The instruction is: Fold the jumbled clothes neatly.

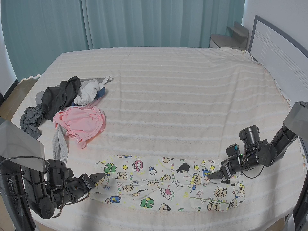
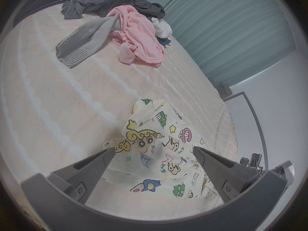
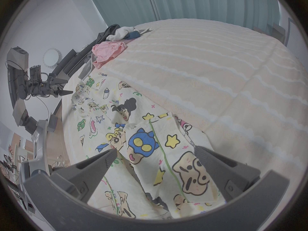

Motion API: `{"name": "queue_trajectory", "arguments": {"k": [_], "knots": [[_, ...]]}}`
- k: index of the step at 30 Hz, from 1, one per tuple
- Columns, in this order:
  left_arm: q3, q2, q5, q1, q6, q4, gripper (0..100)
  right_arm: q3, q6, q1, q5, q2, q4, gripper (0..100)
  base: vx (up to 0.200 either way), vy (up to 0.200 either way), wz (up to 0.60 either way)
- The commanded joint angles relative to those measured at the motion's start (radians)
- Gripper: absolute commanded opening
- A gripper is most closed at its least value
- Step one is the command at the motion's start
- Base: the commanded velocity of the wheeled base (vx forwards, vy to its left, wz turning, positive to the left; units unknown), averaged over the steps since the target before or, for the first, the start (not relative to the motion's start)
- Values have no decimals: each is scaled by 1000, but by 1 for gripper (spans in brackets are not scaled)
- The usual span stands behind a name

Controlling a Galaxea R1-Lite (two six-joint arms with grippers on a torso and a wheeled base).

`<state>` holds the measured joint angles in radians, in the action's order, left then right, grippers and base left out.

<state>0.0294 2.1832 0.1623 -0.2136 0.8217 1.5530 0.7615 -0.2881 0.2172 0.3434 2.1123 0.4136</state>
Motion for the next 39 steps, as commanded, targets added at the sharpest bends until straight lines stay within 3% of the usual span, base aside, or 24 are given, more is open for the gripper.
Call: {"name": "queue_trajectory", "arguments": {"k": [1, 22, 23, 39], "knots": [[0, 3, 0, 0, 1, 18, 100, -1, -2, 2, 0, 23, 1, 100, 0, 0, 0], [1, 10, 0, -4, 1, 18, 100, 9, -6, -24, -21, 37, 7, 100, 0, 0, 0], [1, 10, 0, -4, 1, 18, 100, 7, -8, -22, -21, 37, 7, 0, 0, 0, 0], [0, 10, -1, -4, 1, 18, 100, -37, -16, -16, -20, -31, 24, 0, 0, 0, 0]]}}
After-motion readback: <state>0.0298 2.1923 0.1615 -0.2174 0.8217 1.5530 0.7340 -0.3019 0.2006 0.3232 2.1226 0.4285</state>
